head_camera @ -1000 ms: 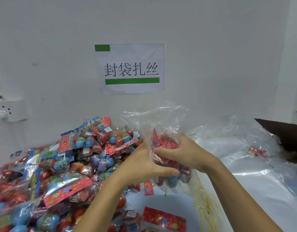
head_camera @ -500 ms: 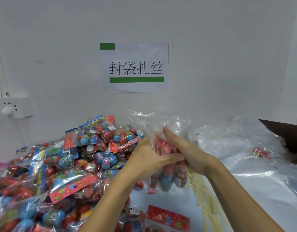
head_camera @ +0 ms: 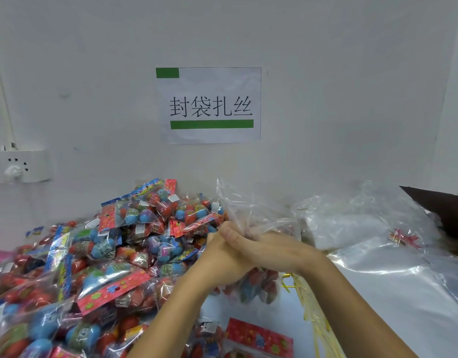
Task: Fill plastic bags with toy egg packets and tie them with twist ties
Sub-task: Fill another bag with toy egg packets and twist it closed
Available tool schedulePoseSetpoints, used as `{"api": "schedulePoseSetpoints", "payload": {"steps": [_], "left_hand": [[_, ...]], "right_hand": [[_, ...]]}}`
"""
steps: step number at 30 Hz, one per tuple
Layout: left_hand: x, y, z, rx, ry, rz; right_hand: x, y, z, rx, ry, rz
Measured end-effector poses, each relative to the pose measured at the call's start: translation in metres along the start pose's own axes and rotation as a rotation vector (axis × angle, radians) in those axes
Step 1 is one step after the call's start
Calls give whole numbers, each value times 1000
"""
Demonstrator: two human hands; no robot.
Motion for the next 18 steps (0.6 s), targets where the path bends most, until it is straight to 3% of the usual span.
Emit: {"api": "schedulePoseSetpoints", "payload": {"steps": [4,6,18], "left_hand": [[2,-1,-1,-9,7,74],[3,2,-3,-107,75,149],[4,3,-9,-238,137,211]], "right_hand": [[-2,-4,-1,13,-36,-81],[-1,-3,-1,3,-35,-57],[6,20,4,-179,-17,175]]}}
Point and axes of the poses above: each hand's wrist, its own x-axis towards the middle knuckle, its own y-axis out of the back of the hand, z = x × y, the point moved 6 cm from there along x, towards the middle knuckle, and after that the axes turned 14 degrees about z, right-handed, at the moved point
